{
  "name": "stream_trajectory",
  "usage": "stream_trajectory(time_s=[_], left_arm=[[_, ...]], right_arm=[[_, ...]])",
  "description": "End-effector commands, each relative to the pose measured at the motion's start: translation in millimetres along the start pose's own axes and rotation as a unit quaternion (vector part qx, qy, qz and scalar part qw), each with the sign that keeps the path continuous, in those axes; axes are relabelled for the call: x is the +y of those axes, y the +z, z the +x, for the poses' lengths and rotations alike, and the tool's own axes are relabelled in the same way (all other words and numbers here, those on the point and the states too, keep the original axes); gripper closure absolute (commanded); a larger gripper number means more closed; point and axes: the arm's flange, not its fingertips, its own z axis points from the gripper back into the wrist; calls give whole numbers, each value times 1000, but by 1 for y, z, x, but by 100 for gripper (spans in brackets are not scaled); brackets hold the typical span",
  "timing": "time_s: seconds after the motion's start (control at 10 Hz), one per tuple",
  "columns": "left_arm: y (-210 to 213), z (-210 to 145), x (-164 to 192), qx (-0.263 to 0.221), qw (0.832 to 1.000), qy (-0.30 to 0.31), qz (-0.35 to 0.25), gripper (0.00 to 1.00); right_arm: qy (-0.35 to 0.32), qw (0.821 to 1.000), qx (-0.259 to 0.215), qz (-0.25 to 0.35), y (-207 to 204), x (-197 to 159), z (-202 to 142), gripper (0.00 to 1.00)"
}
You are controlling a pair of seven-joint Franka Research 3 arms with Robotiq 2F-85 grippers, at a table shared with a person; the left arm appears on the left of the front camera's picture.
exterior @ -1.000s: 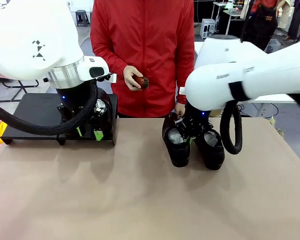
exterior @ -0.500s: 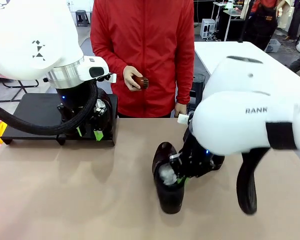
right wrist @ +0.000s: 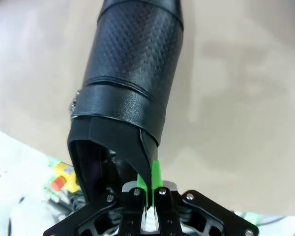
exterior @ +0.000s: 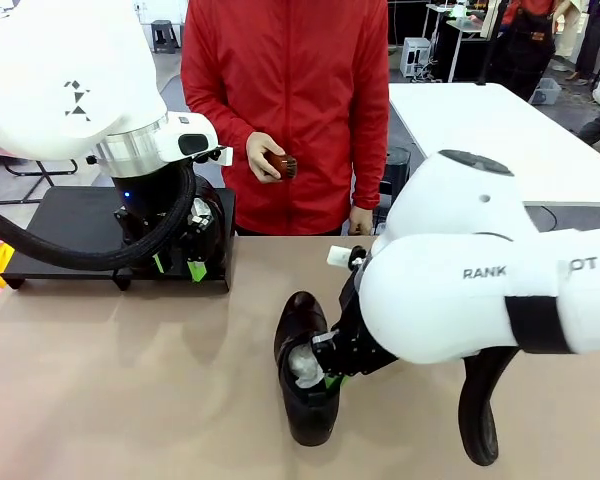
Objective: Organize the shoes by placing them on the stand.
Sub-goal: Pick up one Shoe and place it in the middle of the table.
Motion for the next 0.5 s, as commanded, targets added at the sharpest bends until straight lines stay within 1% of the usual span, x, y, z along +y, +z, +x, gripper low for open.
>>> stream_trajectory(time_s=[0.0, 0.1, 0.2, 0.4], left_arm=[[2, -1, 2, -1, 1000, 1, 7, 42], [2, -1, 2, -1, 1000, 1, 7, 42], [2, -1, 2, -1, 1000, 1, 7, 42], [2, -1, 2, -1, 1000, 1, 7, 42]], right_arm=[[38, 999, 5, 9, -19, 2, 9, 100], [36, 999, 8, 9, -26, 5, 9, 100], [27, 1000, 10, 9, -30, 6, 9, 94], [-8, 1000, -3, 8, -28, 6, 6, 60]])
